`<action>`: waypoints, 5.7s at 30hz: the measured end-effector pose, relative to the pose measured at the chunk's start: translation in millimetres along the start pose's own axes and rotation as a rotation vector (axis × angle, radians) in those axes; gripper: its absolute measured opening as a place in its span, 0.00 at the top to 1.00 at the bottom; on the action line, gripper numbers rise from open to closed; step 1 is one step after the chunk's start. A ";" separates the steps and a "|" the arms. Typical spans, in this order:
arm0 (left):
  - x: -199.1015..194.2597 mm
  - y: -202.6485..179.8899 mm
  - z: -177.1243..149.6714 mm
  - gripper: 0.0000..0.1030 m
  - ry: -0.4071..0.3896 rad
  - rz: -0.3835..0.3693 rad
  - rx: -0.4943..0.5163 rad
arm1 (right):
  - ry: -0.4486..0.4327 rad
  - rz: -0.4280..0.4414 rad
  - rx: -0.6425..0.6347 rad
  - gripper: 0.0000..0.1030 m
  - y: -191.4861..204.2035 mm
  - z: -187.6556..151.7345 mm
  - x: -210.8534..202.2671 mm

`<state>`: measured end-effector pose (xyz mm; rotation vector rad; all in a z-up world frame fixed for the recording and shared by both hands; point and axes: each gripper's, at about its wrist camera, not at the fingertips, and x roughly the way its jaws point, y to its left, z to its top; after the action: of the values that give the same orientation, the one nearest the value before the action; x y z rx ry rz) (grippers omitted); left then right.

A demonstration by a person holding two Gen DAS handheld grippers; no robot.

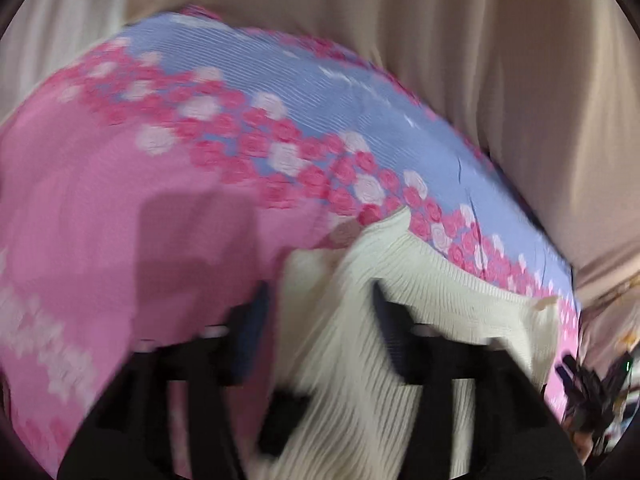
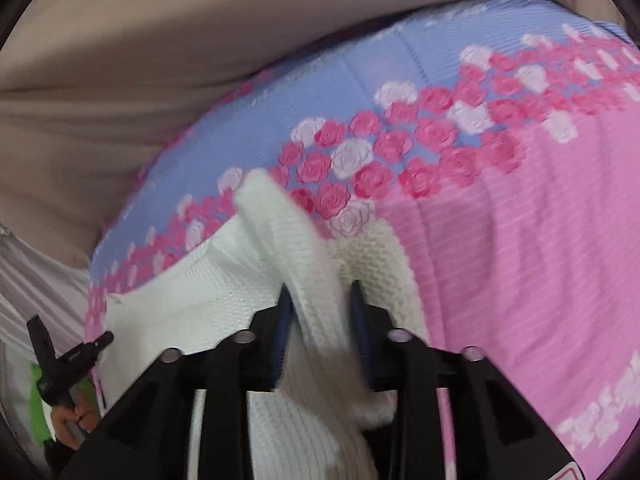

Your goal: Fold small clothes

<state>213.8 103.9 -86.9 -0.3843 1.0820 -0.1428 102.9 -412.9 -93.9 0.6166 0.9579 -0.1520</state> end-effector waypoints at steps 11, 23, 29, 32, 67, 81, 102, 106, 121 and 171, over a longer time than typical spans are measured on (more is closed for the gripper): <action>-33.7 61.2 -133.2 0.15 0.052 0.005 -0.303 | 0.152 0.012 0.123 0.28 -59.2 -145.0 -43.7; -76.2 50.6 -122.7 0.84 0.213 -0.098 -0.213 | 0.075 0.171 0.320 0.90 -45.4 -119.0 -65.0; -106.2 91.7 -205.9 0.84 0.383 -0.016 -0.209 | 0.205 0.034 0.199 0.91 -62.6 -180.7 -127.5; -99.9 99.8 -240.2 0.84 0.420 0.028 -0.212 | 0.300 -0.036 0.201 0.91 -85.5 -236.9 -132.3; -39.5 0.4 -111.8 0.91 0.100 0.054 0.079 | 0.077 -0.045 0.052 0.90 -45.6 -129.0 -48.2; -49.1 -50.2 -208.7 0.77 0.243 0.057 0.307 | 0.318 0.143 -0.538 0.80 135.5 -253.0 -47.6; -45.1 -22.0 -126.1 0.67 0.086 0.028 0.174 | 0.119 -0.019 -0.196 0.91 28.0 -159.8 -74.1; -16.2 -7.6 -122.5 0.77 0.084 0.079 0.167 | 0.143 -0.181 -0.195 0.94 3.3 -121.0 -25.9; -81.2 72.4 -183.7 0.40 0.189 0.035 -0.106 | 0.235 0.079 -0.288 0.89 82.3 -171.8 -70.8; -111.1 -227.9 -396.9 0.64 0.285 -0.382 1.039 | 0.395 0.196 -0.011 0.25 -24.6 -184.9 -65.8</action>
<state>-171.2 -167.0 -72.6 0.3895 1.0571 -1.0726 -77.5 -340.0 -129.1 0.7423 1.2697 0.1556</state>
